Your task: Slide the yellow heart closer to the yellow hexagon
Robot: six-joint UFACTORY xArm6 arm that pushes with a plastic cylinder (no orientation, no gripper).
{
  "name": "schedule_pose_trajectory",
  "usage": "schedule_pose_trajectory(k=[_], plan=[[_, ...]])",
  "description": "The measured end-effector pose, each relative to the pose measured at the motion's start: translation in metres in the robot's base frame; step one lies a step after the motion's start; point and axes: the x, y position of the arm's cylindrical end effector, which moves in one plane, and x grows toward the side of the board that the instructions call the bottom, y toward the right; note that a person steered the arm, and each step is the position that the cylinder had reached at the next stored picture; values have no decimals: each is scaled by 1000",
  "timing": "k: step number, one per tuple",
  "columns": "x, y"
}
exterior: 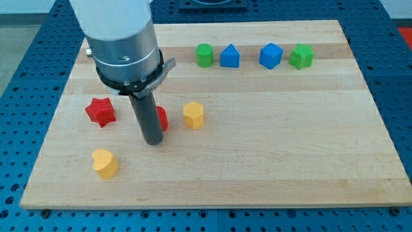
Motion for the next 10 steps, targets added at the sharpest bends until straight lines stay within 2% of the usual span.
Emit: schedule_pose_trajectory(k=[2,5,7,8,10], plan=[[-11,-2],[8,-8],[13,-111],[13,-119],[53,-112]])
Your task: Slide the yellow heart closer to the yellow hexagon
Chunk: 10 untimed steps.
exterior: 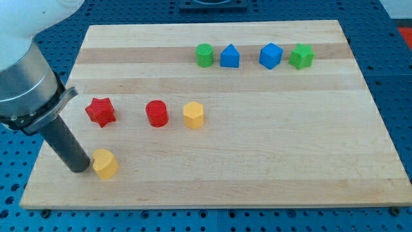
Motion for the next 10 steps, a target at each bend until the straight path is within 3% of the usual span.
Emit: schedule_pose_trajectory(k=[4,8,10], plan=[[16,7],[-26,136],[-27,139]])
